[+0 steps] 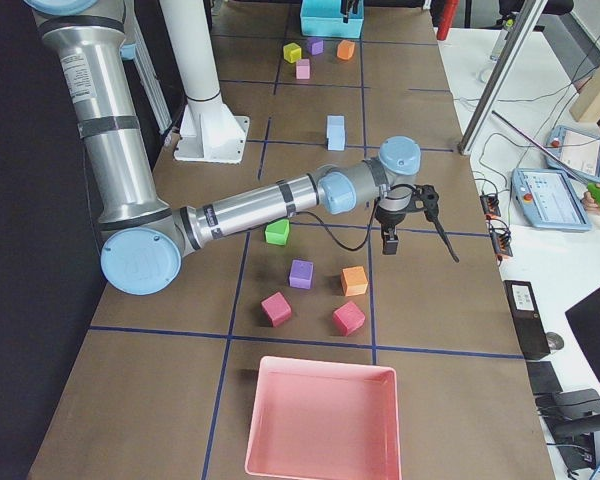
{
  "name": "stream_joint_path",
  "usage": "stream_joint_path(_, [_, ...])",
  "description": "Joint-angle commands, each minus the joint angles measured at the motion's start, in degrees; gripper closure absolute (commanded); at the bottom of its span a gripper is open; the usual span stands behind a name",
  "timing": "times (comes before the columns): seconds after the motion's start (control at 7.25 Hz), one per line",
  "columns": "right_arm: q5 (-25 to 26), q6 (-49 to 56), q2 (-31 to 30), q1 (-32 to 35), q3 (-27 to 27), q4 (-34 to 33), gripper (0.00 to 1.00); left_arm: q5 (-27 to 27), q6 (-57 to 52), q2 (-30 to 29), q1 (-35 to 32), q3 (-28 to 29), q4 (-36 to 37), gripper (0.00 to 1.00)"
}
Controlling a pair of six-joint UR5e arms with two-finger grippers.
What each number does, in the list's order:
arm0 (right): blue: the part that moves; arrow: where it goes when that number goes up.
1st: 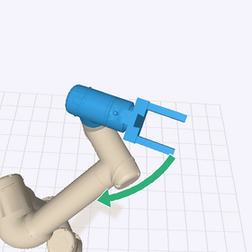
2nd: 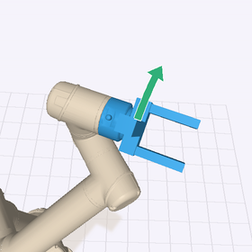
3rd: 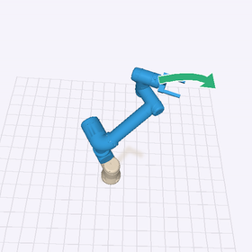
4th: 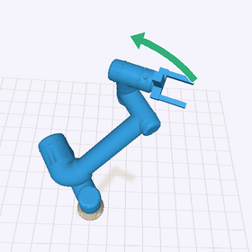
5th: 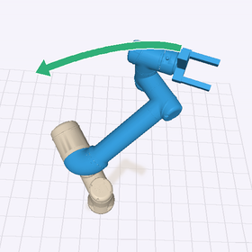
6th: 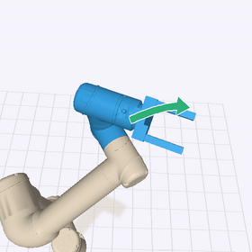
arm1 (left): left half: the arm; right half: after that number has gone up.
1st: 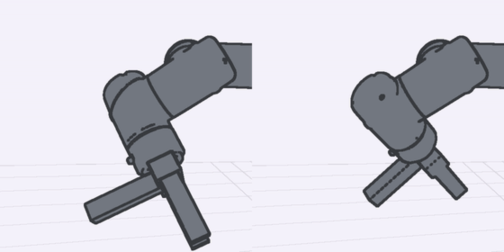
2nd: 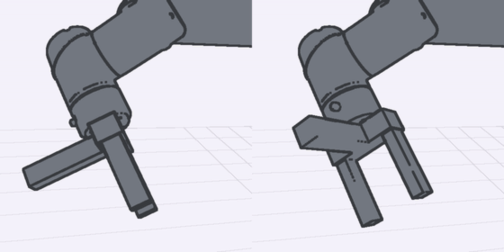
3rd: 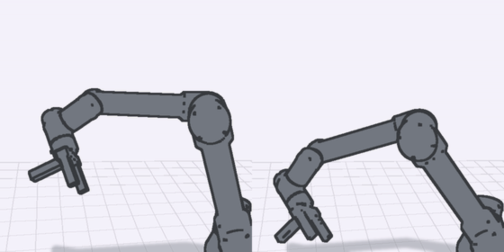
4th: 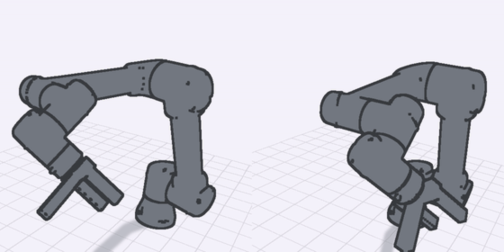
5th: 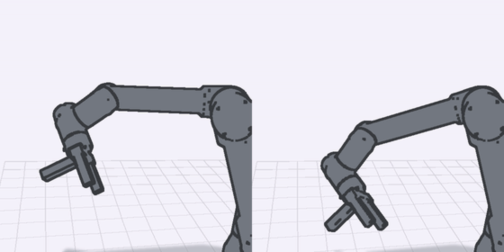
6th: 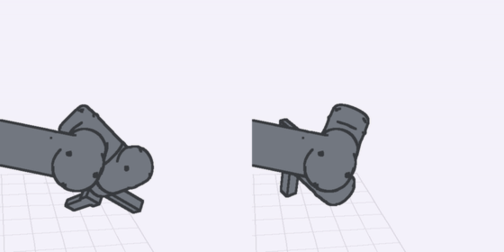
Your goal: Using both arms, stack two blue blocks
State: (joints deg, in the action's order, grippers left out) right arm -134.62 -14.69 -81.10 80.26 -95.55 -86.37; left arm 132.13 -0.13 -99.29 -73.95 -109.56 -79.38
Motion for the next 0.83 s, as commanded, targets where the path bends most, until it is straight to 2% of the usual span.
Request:
stream_joint_path(0.0, [-0.56,9.56,-2.40,2.62,0.02,-5.43,0.00,4.61,-3.04,2.70,-7.16,5.38,0.19,0.00])
stream_joint_path(0.14, [-0.65,9.94,-2.14,2.62,0.28,-6.51,0.00,4.81,-1.81,2.87,-7.26,7.94,0.11,0.00])
stream_joint_path(0.28, [-0.65,9.95,-2.05,2.54,0.89,-6.53,0.00,4.98,0.98,3.30,-7.44,8.22,-0.42,0.00])
stream_joint_path(0.41, [-1.17,9.95,-2.05,2.62,1.76,-6.53,0.00,4.38,1.27,3.92,-7.70,5.96,-0.60,0.00])
stream_joint_path(0.69, [-1.96,9.95,-2.05,3.50,1.77,-6.53,0.00,4.37,0.84,4.27,-7.52,8.31,-0.86,0.00])
